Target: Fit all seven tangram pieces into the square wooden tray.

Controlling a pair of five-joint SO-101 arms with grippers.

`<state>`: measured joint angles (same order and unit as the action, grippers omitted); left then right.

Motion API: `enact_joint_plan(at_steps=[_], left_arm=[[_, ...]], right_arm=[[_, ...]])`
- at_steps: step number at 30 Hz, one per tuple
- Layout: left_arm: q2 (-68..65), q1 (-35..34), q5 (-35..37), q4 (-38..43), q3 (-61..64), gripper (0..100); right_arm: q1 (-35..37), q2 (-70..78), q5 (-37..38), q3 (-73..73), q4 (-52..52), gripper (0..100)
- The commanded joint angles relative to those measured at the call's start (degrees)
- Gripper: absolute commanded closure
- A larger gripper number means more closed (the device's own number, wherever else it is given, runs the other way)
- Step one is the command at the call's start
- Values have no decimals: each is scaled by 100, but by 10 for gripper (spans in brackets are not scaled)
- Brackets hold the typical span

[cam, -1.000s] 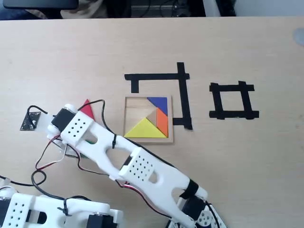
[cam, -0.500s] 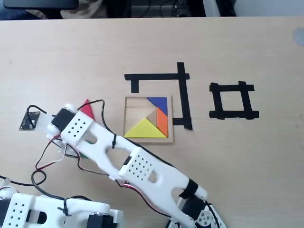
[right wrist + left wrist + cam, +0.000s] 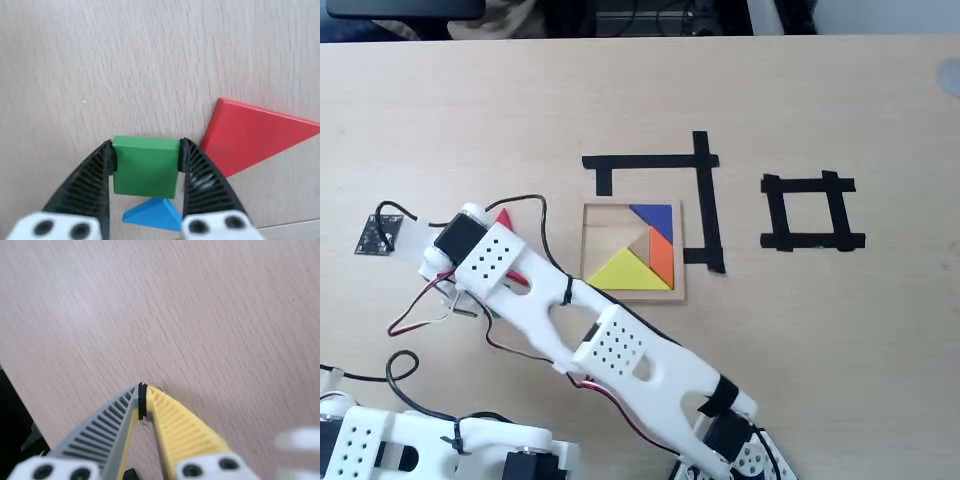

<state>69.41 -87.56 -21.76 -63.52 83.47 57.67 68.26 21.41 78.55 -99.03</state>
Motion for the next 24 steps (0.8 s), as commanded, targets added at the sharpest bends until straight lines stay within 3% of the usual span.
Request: enact_joint_plan(at_steps=[1, 16, 24], left_arm=[[53, 48, 44, 105, -233, 970], [53, 48, 35, 114, -119, 970], [53, 48, -9, 114, -84, 970]], right_arm=[[-176, -92, 53, 330, -176, 987], [-1011, -1288, 53, -435, -202, 988], [-1873, -1921, 44, -716, -202, 988]])
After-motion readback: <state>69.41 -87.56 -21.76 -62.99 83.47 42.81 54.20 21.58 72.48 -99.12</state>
